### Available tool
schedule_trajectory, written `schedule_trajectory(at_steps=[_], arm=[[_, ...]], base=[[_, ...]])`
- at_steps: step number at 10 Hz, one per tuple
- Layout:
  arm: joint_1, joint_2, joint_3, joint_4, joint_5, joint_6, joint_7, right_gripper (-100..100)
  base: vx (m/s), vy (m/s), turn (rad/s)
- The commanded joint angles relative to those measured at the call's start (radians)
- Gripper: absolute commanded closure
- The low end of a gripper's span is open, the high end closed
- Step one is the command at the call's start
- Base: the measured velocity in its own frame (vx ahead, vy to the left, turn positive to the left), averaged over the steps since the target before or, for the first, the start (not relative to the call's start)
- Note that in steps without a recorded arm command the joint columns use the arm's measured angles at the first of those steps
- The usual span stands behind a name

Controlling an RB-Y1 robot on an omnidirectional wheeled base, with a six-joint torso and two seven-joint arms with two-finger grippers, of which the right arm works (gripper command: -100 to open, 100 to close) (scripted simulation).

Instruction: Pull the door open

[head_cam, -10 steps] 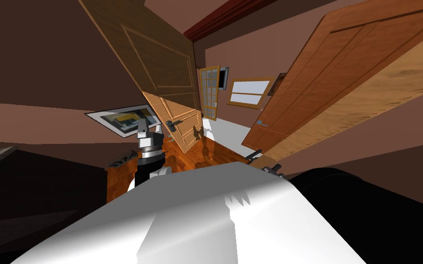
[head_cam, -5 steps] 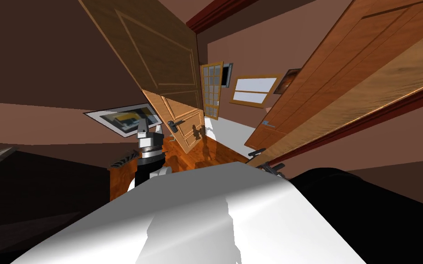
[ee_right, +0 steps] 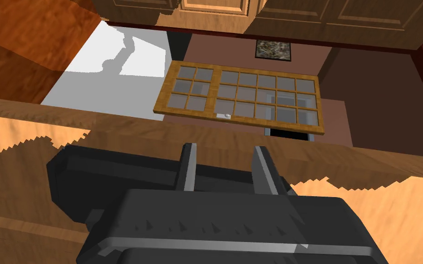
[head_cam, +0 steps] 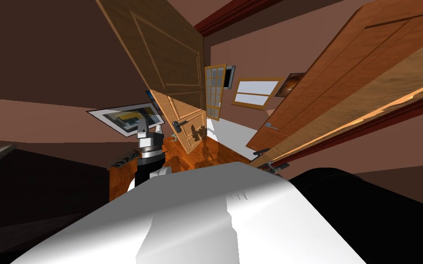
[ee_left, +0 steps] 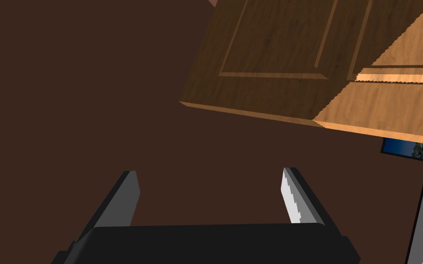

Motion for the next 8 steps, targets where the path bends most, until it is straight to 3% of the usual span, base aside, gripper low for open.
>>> schedule_trajectory(at_steps=[1, 2, 3, 7, 8], arm=[[0.0, 0.002, 0.013, -0.019, 0.028, 0.014, 0.011, 100], [-0.004, 0.001, 0.016, -0.021, 0.045, 0.003, 0.014, 100], [-0.027, 0.008, -0.012, -0.014, 0.06, 0.025, -0.006, -100], [-0.104, 0.034, -0.085, 0.024, 0.145, 0.056, -0.069, -100], [-0.104, 0.034, -0.085, 0.024, 0.145, 0.056, -0.069, -100]], base=[[0.014, 0.051, 0.031], [-0.003, 0.028, 0.02], [0.014, 0.046, -0.103], [0.029, 0.087, -0.133], [0.016, 0.07, -0.048]])
